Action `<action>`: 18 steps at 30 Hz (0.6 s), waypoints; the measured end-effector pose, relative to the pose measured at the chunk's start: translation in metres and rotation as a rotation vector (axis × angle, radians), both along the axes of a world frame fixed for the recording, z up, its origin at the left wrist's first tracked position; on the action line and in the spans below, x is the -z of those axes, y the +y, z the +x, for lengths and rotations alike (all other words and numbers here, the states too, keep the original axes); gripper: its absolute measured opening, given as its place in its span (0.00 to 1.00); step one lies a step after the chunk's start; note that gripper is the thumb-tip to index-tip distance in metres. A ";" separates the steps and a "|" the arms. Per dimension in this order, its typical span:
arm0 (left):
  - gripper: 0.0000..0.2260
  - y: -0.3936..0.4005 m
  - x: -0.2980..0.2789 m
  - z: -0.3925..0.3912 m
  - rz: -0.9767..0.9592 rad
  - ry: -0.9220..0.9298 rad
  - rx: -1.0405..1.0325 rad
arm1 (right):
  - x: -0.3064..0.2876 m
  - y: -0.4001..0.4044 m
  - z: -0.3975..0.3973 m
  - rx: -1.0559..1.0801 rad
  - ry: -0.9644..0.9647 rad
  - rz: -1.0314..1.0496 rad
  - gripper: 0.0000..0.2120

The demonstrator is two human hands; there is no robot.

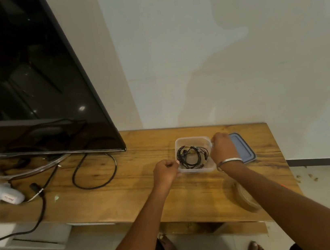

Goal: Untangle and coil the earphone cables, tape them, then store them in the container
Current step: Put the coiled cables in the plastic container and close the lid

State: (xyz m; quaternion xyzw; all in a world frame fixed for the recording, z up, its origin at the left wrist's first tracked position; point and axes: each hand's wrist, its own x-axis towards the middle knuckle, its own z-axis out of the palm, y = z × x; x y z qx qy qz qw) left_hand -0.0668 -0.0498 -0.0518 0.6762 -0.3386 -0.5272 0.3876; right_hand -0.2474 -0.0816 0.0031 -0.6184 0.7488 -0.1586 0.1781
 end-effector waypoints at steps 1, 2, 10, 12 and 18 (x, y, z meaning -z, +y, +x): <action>0.04 0.001 0.000 0.000 0.004 0.007 -0.004 | 0.002 0.000 -0.009 0.041 -0.006 0.002 0.14; 0.04 0.001 0.001 -0.001 0.005 0.017 -0.010 | 0.004 0.001 -0.018 0.072 0.023 0.027 0.16; 0.03 0.004 0.002 0.000 0.002 0.037 -0.026 | 0.031 0.012 -0.029 0.047 0.287 0.395 0.24; 0.03 0.005 0.003 0.001 0.003 0.049 -0.031 | 0.036 0.012 -0.028 0.051 0.335 0.352 0.21; 0.06 0.008 0.001 0.003 0.004 0.069 -0.022 | 0.039 0.012 -0.032 -0.014 0.360 0.238 0.14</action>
